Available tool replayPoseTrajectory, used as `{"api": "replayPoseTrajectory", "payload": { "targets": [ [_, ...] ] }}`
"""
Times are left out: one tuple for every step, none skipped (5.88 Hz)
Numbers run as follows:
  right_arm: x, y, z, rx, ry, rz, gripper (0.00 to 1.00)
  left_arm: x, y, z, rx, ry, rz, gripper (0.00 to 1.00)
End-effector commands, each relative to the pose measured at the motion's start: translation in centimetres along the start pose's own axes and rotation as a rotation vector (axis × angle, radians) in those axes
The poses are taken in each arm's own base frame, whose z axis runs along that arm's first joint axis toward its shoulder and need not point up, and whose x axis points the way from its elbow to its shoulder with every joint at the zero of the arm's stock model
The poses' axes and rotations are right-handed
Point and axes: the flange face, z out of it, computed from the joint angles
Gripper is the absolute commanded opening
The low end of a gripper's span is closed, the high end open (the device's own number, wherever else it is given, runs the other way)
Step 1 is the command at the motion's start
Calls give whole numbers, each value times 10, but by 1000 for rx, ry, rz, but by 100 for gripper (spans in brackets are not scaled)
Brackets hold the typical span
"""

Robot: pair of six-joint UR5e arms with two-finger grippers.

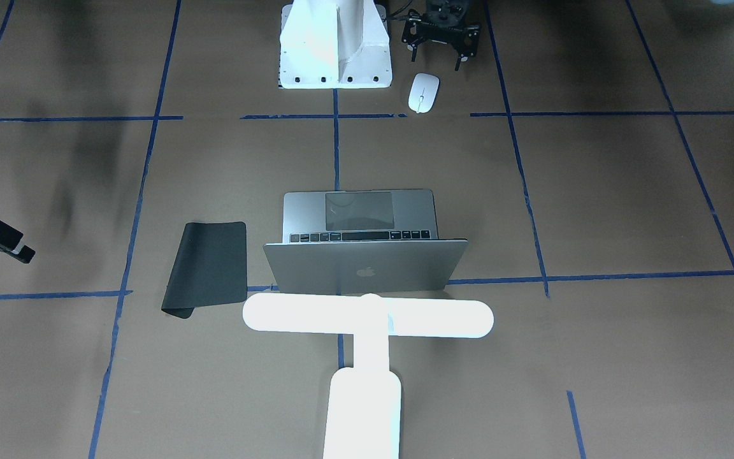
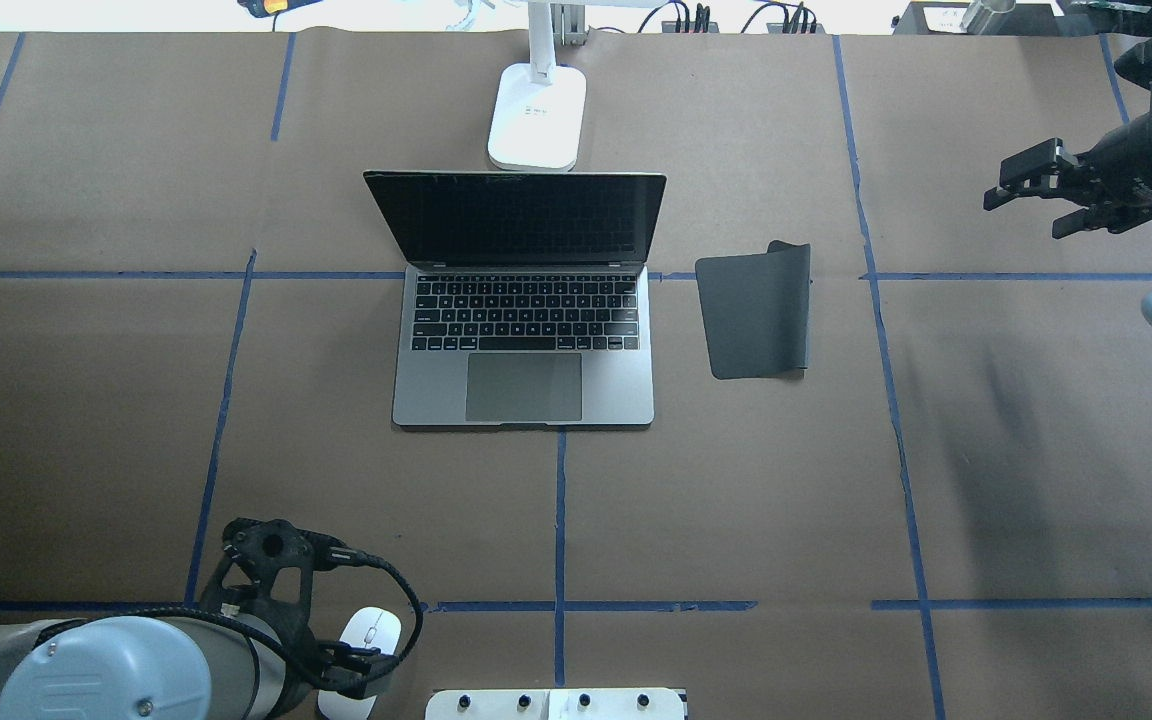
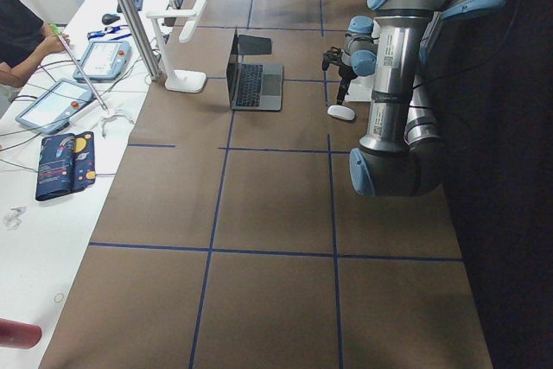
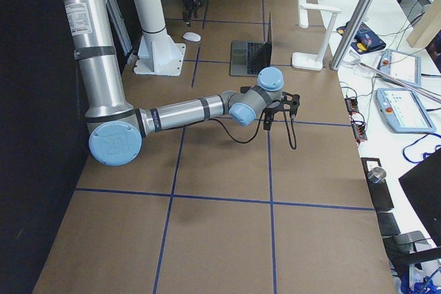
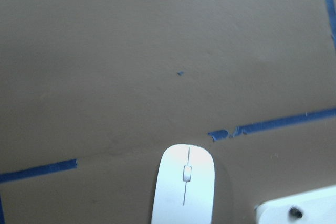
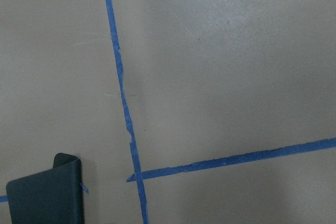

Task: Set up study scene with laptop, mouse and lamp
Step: 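Grasp the white mouse with the left gripper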

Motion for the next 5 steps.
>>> {"api": "replayPoseTrajectory", "payload": {
  "targets": [
    [7, 6, -5, 0, -1, -4, 100, 0, -4, 15, -9, -18, 110, 98],
    [7, 8, -3, -6, 1, -10, 100, -4, -7, 21, -46, -14, 104, 99],
    [5, 9, -1, -8, 1, -14, 100, -3, -6, 31, -98, -6, 92, 99],
    [6, 9, 0, -10, 2, -14, 100, 0, -11, 48, -131, -16, 78, 99],
    [6, 10, 0, -11, 1, -14, 100, 8, -16, 59, -152, -1, 64, 100]
  ]
}}
